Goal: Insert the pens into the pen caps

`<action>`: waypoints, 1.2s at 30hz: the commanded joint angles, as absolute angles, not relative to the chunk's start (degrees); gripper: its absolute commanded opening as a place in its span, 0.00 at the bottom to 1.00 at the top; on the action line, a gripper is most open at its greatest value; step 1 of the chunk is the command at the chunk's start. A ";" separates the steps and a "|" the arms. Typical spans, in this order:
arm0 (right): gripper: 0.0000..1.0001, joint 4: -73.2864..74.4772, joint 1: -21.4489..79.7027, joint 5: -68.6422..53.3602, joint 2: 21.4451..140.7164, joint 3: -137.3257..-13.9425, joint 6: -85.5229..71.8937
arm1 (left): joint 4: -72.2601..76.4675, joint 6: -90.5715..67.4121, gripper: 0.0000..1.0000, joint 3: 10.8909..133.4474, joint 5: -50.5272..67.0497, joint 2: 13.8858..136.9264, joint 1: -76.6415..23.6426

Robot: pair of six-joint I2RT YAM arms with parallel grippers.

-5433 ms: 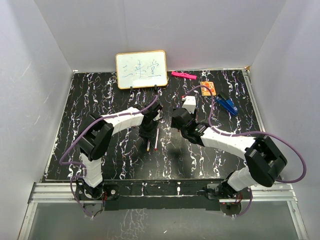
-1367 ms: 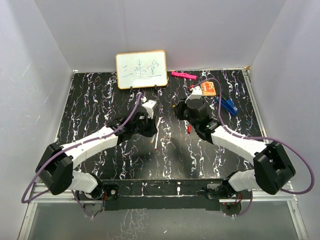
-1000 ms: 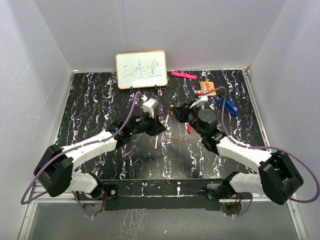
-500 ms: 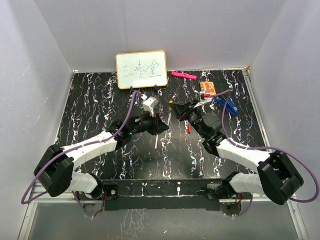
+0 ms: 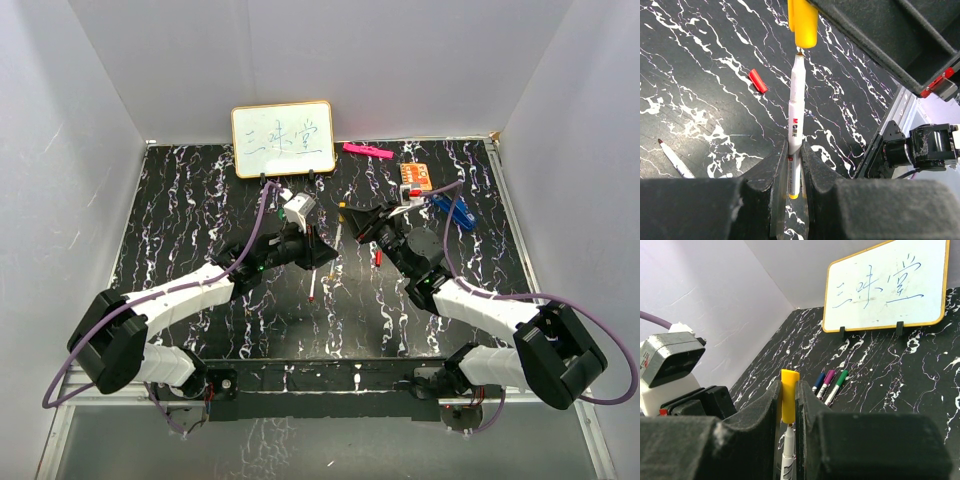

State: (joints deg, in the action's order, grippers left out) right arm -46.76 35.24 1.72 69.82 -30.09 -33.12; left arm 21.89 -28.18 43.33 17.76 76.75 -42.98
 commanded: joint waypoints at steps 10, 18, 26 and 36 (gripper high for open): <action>0.00 -51.58 35.33 1.32 69.30 -29.09 -33.85 | 24.76 -28.83 0.00 43.10 16.86 75.17 -43.07; 0.00 -54.11 35.41 1.01 70.26 -28.04 -34.68 | 24.76 -29.13 0.00 43.15 17.36 75.63 -43.06; 0.00 -54.75 35.80 0.70 70.90 -27.95 -34.89 | 25.33 -29.40 0.00 43.24 17.04 75.90 -43.07; 0.00 -55.26 36.45 0.44 71.70 -27.79 -35.03 | 26.47 -30.10 0.00 42.79 15.85 75.28 -43.11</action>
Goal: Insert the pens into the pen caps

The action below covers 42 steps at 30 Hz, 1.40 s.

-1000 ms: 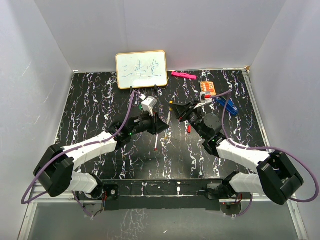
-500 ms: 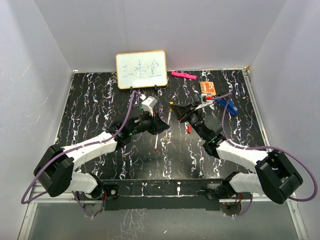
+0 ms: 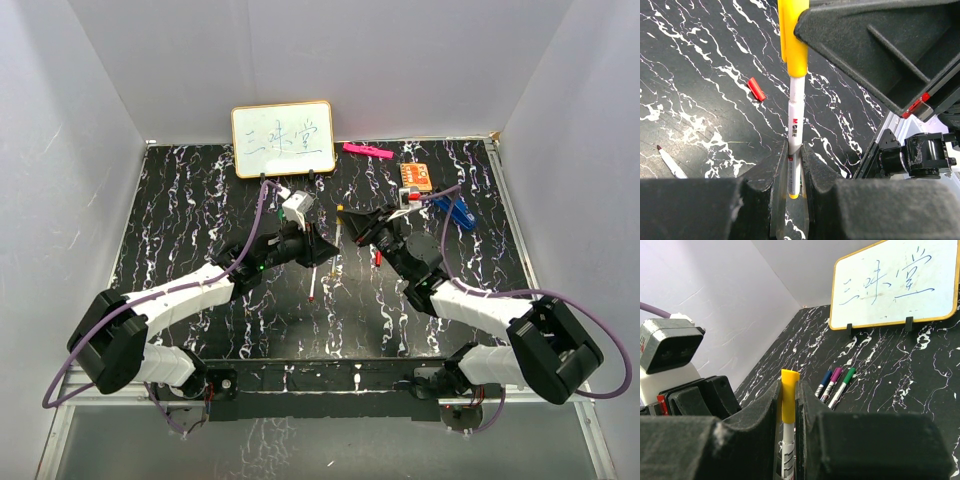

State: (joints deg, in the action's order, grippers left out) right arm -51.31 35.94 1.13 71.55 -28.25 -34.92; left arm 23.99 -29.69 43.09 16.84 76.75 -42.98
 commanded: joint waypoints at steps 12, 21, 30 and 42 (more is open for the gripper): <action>0.00 -56.34 36.79 -4.40 73.21 -26.07 -36.03 | 37.43 -35.55 0.00 38.31 11.61 71.35 -41.81; 0.00 -54.94 36.80 -9.40 75.68 -26.60 -37.88 | 56.09 -47.42 0.00 32.02 15.63 72.90 -35.67; 0.00 -53.91 36.84 -12.04 77.18 -26.28 -38.94 | 55.87 -46.93 0.00 34.70 17.05 74.15 -34.28; 0.00 -50.64 37.71 -8.56 75.09 -26.09 -36.89 | 52.76 -45.01 0.00 35.43 18.07 73.31 -34.28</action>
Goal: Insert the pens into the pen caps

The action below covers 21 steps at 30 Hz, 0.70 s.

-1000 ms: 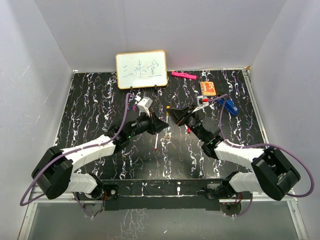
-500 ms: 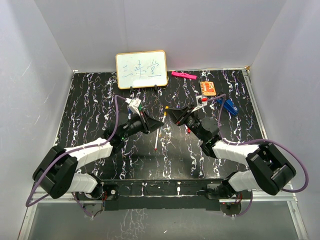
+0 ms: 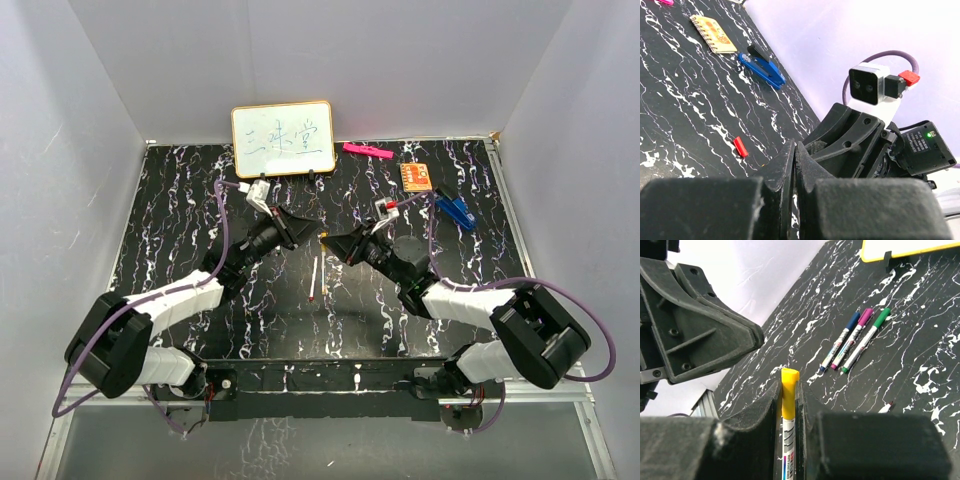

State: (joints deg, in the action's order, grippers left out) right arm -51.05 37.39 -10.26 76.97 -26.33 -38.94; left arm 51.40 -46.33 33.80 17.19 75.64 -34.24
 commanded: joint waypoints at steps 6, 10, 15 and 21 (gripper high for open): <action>0.00 -46.50 37.77 -3.45 72.69 -28.50 -33.83 | 44.58 -40.09 0.16 34.22 15.61 68.09 -34.28; 0.00 -44.95 37.74 0.42 71.74 -29.31 -33.02 | 38.54 -34.86 0.34 33.61 15.04 63.59 -34.30; 0.00 -44.59 37.71 3.46 70.67 -30.32 -33.04 | 33.03 -30.41 0.44 32.99 20.49 62.69 -34.32; 0.00 -44.41 37.71 4.64 68.91 -31.88 -33.39 | 32.40 -30.44 0.48 31.01 27.56 66.90 -34.37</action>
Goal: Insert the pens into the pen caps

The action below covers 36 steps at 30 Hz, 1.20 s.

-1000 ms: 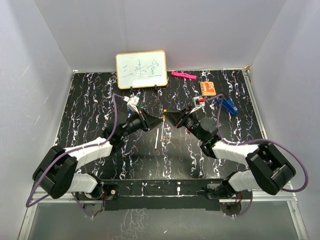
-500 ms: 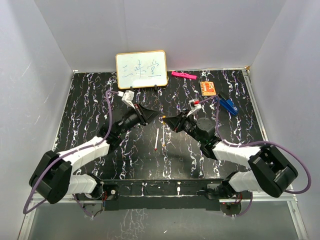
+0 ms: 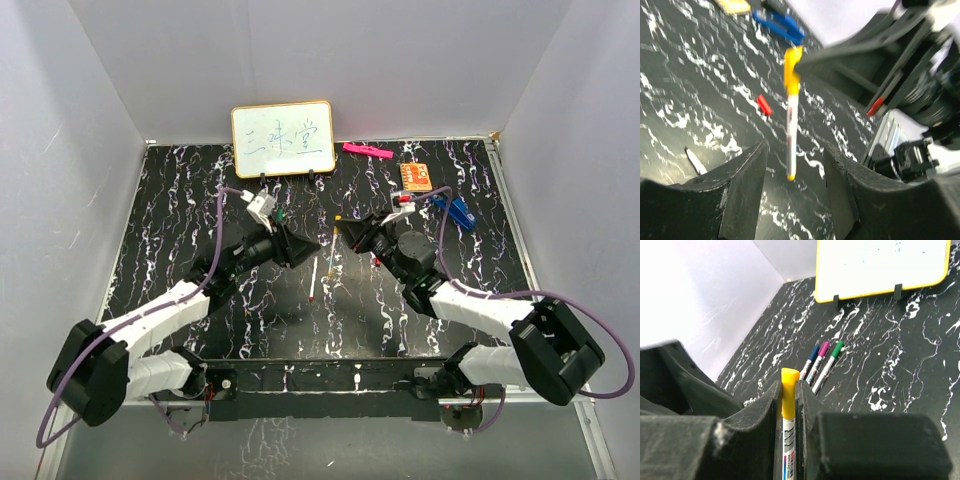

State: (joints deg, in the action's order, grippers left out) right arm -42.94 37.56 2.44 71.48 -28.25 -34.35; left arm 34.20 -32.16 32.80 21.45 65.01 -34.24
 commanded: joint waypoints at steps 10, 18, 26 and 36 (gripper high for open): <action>0.00 -44.27 37.75 1.19 69.73 -33.51 -35.77 | 38.13 -33.23 0.52 31.04 30.27 71.74 -34.50; 0.00 -45.30 37.71 0.74 70.58 -33.29 -37.06 | 42.76 -35.86 0.53 31.64 32.27 75.27 -34.59; 0.00 -47.35 37.71 -0.62 72.65 -33.06 -38.98 | 46.36 -37.36 0.53 32.52 32.83 77.09 -34.72; 0.00 -49.02 37.71 -0.81 73.44 -32.65 -40.03 | 48.93 -39.09 0.45 32.85 33.79 80.09 -34.85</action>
State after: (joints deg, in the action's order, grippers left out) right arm -44.05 37.56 -0.36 73.28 -31.03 -39.24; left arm 45.71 -38.57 31.20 32.23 78.98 -34.54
